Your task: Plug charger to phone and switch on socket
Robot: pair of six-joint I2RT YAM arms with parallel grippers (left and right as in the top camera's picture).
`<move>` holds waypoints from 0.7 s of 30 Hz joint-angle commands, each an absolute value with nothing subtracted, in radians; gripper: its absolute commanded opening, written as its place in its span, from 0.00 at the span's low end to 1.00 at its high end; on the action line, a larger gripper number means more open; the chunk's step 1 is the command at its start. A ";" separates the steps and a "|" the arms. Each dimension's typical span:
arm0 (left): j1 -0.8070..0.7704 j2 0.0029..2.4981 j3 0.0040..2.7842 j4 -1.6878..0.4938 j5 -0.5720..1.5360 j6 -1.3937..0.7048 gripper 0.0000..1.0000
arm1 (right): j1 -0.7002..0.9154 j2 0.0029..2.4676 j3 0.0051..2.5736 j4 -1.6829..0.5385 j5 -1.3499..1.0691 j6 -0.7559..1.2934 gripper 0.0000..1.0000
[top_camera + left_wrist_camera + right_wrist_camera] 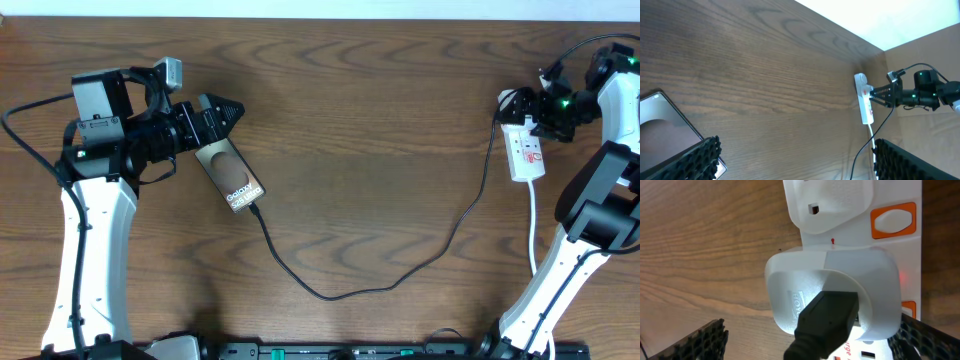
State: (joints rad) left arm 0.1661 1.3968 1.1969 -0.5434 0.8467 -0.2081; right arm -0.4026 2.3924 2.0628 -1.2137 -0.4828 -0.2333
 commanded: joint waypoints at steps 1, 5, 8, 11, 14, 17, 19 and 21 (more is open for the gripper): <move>0.162 1.391 1.210 -0.545 0.841 -0.191 0.95 | -0.353 2.441 2.021 -1.214 -0.513 -0.197 0.98; 0.162 1.391 1.210 -0.546 0.841 -0.191 0.95 | -0.361 2.440 2.067 -1.245 -0.426 -0.159 0.99; 0.162 1.391 1.210 -0.546 0.836 -0.183 0.95 | -0.381 2.440 2.123 -1.272 -0.414 -0.127 0.99; 0.162 1.391 1.210 -0.548 0.825 -0.183 0.95 | -0.394 2.440 2.189 -1.299 -0.358 -0.078 0.99; 0.162 1.391 1.210 -0.554 0.824 -0.183 0.95 | -0.399 2.440 2.261 -1.346 -0.302 -0.075 0.99; 0.162 1.391 1.210 -0.563 0.818 -0.183 0.95 | -0.400 2.440 2.345 -1.430 -0.287 -0.075 0.99; 0.162 1.391 1.210 -0.564 0.818 -0.183 0.95 | -0.400 2.440 2.386 -1.468 -0.287 -0.075 0.99; 0.162 1.391 1.210 -0.565 0.818 -0.183 0.95 | -0.401 2.440 2.423 -1.510 -0.287 -0.076 0.99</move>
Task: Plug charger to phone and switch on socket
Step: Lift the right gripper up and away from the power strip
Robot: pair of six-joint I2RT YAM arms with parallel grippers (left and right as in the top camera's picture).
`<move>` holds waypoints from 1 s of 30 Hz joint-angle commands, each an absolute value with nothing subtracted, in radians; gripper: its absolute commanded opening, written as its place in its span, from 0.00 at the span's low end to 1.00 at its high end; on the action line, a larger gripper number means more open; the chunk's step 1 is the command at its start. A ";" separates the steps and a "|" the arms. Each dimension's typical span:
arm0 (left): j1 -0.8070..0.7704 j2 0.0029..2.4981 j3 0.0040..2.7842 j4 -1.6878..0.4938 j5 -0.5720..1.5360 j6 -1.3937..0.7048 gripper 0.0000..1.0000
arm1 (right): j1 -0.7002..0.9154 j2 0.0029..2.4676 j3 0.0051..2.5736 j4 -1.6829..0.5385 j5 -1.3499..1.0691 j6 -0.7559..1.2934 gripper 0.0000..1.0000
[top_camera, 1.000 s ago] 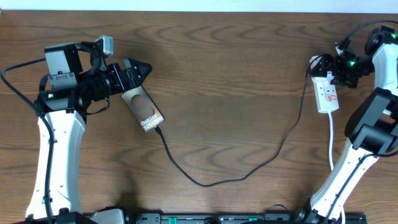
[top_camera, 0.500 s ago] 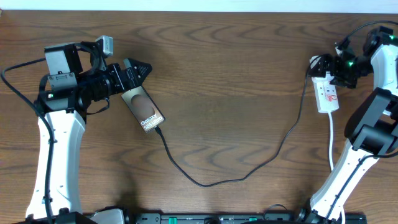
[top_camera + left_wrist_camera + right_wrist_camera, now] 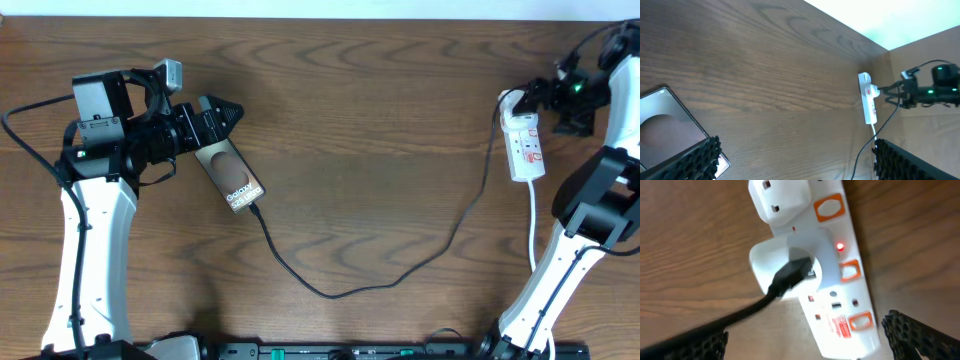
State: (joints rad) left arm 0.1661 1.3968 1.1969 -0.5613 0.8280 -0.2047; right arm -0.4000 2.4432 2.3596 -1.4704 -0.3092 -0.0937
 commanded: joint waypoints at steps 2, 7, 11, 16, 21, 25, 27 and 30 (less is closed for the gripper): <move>0.162 1.391 1.210 -0.564 0.818 -0.183 0.96 | -0.400 2.440 2.458 -1.551 -0.287 -0.076 0.99; 0.162 1.391 1.210 -0.565 0.818 -0.183 0.95 | -0.400 2.440 2.548 -1.639 -0.290 -0.059 0.97; 0.162 1.391 1.210 -0.565 0.818 -0.183 0.95 | -0.400 2.431 2.644 -1.699 -0.286 -0.002 0.94; 0.162 1.391 1.210 -0.565 0.818 -0.183 0.95 | -0.384 2.348 2.672 -1.699 -0.223 0.088 0.95; 0.162 1.391 1.210 -0.565 0.818 -0.183 0.95 | -0.364 2.239 2.672 -1.699 -0.208 0.142 0.99; 0.162 1.391 1.210 -0.565 0.818 -0.183 0.95 | -0.341 2.157 2.672 -1.699 -0.215 0.172 0.99; 0.162 1.391 1.210 -0.565 0.818 -0.183 0.95 | -0.323 2.122 2.672 -1.699 -0.216 0.173 0.99; 0.162 1.391 1.210 -0.565 0.818 -0.183 0.95 | -0.287 2.077 2.672 -1.699 -0.215 0.170 0.99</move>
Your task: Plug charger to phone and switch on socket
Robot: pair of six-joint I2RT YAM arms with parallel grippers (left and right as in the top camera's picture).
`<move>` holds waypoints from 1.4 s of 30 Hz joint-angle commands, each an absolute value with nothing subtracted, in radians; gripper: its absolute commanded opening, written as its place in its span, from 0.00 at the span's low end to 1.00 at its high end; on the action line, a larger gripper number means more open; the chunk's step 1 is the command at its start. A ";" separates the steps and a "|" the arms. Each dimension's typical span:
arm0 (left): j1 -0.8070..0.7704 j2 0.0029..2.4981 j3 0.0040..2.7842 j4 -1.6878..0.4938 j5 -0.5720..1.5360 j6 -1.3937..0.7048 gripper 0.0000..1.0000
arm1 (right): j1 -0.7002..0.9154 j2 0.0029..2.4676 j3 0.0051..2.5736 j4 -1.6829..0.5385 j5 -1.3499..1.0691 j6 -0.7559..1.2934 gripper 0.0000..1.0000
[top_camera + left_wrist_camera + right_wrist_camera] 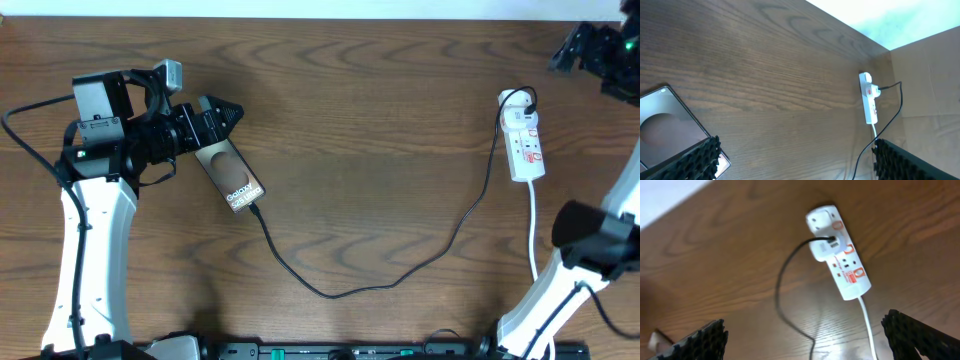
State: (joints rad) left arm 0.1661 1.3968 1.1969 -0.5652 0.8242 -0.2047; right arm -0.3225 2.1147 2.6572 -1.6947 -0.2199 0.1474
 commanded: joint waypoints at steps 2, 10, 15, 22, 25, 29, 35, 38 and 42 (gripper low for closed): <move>0.162 1.391 1.210 -0.565 0.818 -0.183 0.95 | -0.267 2.056 2.672 -1.698 -0.213 0.170 0.99; 0.162 1.391 1.210 -0.565 0.818 -0.183 0.95 | -0.253 2.050 2.672 -1.698 -0.213 0.171 0.99; 0.162 1.391 1.210 -0.565 0.818 -0.183 0.95 | -0.255 2.050 2.672 -1.698 -0.212 0.171 0.99; 0.162 1.391 1.210 -0.565 0.818 -0.183 0.96 | -0.255 2.050 2.672 -1.698 -0.212 0.171 0.99; 0.161 1.391 1.210 -0.566 0.817 -0.184 0.96 | -0.254 2.050 2.672 -1.698 -0.212 0.171 0.99; 0.161 1.391 1.210 -0.568 0.818 -0.184 0.95 | -0.255 2.050 2.672 -1.698 -0.212 0.171 0.99; 0.161 1.391 1.210 -0.568 0.818 -0.183 0.96 | -0.255 2.050 2.672 -1.698 -0.212 0.171 0.99; 0.161 1.391 1.210 -0.581 0.818 -0.183 0.96 | -0.254 2.050 2.672 -1.698 -0.212 0.171 0.99; 0.152 1.366 1.199 -0.591 0.770 -0.183 0.95 | -0.255 2.050 2.672 -1.698 -0.212 0.171 0.99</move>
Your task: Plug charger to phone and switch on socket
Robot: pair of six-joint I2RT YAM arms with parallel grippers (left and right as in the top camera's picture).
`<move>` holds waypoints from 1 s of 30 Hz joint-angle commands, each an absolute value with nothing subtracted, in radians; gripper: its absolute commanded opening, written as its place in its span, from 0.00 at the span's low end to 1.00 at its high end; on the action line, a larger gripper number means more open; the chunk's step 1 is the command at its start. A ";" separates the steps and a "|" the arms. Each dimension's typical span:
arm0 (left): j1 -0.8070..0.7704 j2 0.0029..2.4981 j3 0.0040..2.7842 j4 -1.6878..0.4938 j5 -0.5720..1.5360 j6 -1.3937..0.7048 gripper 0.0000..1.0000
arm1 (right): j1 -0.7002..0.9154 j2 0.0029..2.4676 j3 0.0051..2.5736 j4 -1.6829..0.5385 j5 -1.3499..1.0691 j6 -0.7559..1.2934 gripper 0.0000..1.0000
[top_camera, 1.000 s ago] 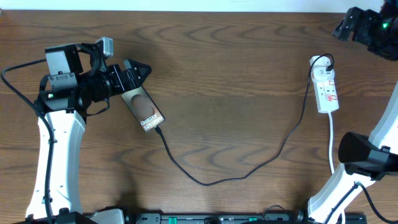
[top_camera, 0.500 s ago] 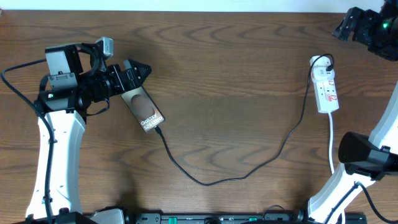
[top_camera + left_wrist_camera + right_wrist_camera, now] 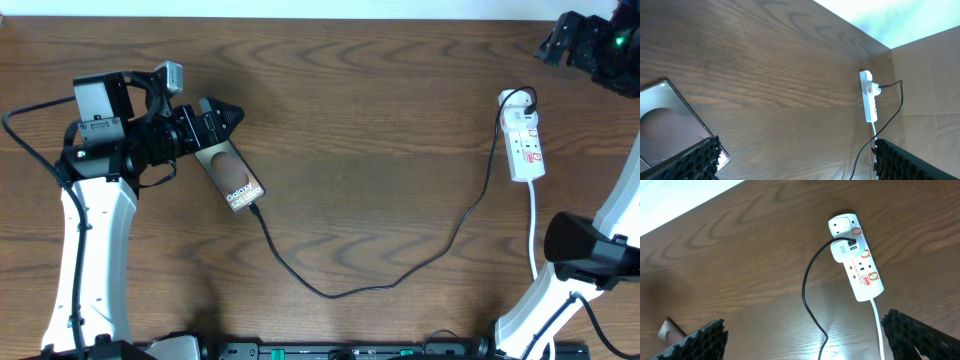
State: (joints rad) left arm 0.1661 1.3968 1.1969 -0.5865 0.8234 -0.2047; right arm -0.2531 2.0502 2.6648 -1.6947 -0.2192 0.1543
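Observation:
The phone (image 3: 232,172) lies face up and slanted on the wooden table, with the black charger cable (image 3: 380,285) plugged into its lower end. My left gripper (image 3: 220,110) is open at the phone's upper end; in the left wrist view the phone (image 3: 667,117) lies by the left finger of the gripper (image 3: 796,147). The cable runs to a white adapter (image 3: 842,250) seated in the white power strip (image 3: 522,137) with orange switches. My right gripper (image 3: 558,42) is open, high above the table's far right corner, well clear of the strip (image 3: 857,260).
The far table edge (image 3: 690,210) borders a white surface. Brown cardboard (image 3: 927,75) lies to the right of the strip (image 3: 868,97). The strip's white lead (image 3: 532,235) runs toward the front edge. The cable (image 3: 807,290) loops across the table's middle.
My right gripper has shifted a little to the left above the far right corner, so the strip sits nearer the middle of its view. The left gripper and phone have barely moved.
My right gripper was first close against the strip at the adapter. Then it stood just beyond the strip, where a red light showed lit beside the adapter. After that it was high at the far right corner, where it remains. The left gripper stayed open at the phone throughout.

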 commanded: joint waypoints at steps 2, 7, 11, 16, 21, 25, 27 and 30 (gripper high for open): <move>0.134 1.343 1.183 -0.591 0.690 -0.183 0.96 | -0.254 2.050 2.672 -1.698 -0.212 0.171 0.99; 0.032 1.226 1.072 -0.569 0.340 -0.183 0.95 | -0.254 2.050 2.672 -1.698 -0.212 0.171 0.99; -0.054 1.089 0.910 -0.420 0.201 -0.183 0.95 | -0.254 2.050 2.672 -1.698 -0.212 0.171 0.99; -0.105 0.870 0.642 -0.117 0.167 -0.172 0.95 | -0.255 2.050 2.672 -1.698 -0.212 0.171 0.99; -0.105 0.627 0.322 0.262 0.167 -0.132 0.95 | -0.254 2.050 2.672 -1.698 -0.212 0.171 0.99; -0.105 0.465 0.114 0.470 0.167 -0.075 0.96 | -0.255 2.050 2.672 -1.698 -0.212 0.171 0.99; -0.105 0.416 0.047 0.532 0.167 -0.048 0.96 | -0.255 2.050 2.672 -1.698 -0.212 0.171 0.99; -0.105 0.343 0.005 0.496 0.166 0.002 0.96 | -0.254 2.050 2.672 -1.698 -0.212 0.171 0.99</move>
